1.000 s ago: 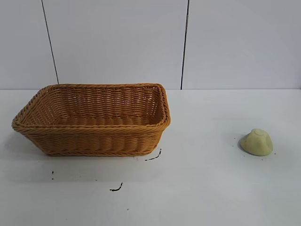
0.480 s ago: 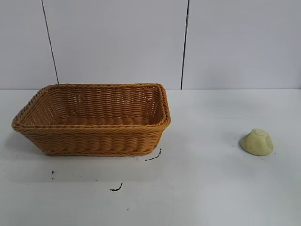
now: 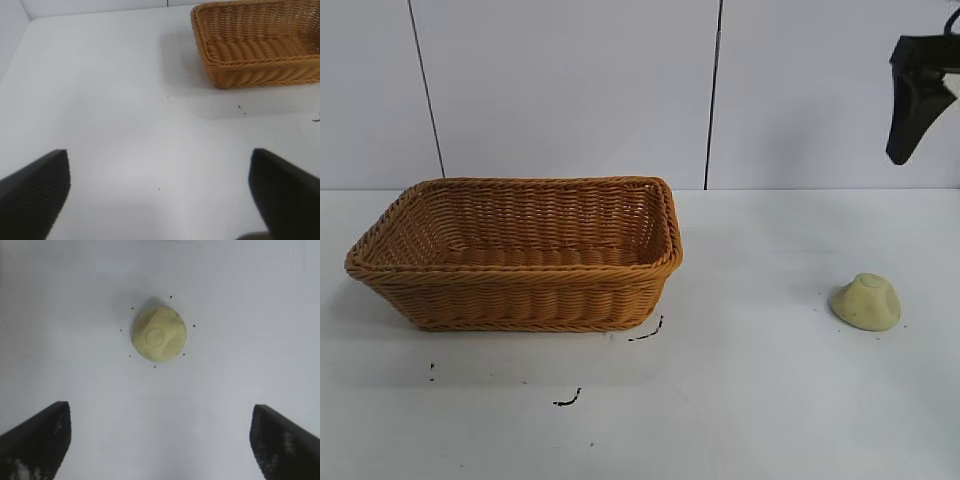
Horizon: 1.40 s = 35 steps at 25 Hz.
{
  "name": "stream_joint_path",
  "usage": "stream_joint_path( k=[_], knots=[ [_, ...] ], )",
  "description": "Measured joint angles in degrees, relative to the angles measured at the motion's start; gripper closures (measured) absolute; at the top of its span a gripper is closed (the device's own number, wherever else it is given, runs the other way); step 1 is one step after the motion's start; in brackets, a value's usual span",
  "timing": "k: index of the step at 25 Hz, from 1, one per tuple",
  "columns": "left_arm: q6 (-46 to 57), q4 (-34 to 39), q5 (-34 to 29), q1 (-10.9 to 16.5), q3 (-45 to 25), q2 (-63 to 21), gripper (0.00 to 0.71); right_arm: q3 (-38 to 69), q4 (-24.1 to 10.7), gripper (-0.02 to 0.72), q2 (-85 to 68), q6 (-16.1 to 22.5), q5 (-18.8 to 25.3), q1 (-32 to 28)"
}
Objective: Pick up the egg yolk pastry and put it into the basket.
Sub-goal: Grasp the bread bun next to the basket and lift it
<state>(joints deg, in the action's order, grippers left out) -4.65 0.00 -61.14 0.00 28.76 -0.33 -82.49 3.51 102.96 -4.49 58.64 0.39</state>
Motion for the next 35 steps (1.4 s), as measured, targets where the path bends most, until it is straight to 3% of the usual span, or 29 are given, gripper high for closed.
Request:
stream_joint_path(
  k=[13,35],
  knots=[
    [0.00,0.00,0.00,0.00,0.00,0.00,0.014,-4.20,0.25,0.008,11.77,-3.18,-1.05,3.80],
    [0.00,0.00,0.00,0.00,0.00,0.00,0.014,-4.31,-3.10,0.008,24.20,3.14,-6.13,3.97]
  ],
)
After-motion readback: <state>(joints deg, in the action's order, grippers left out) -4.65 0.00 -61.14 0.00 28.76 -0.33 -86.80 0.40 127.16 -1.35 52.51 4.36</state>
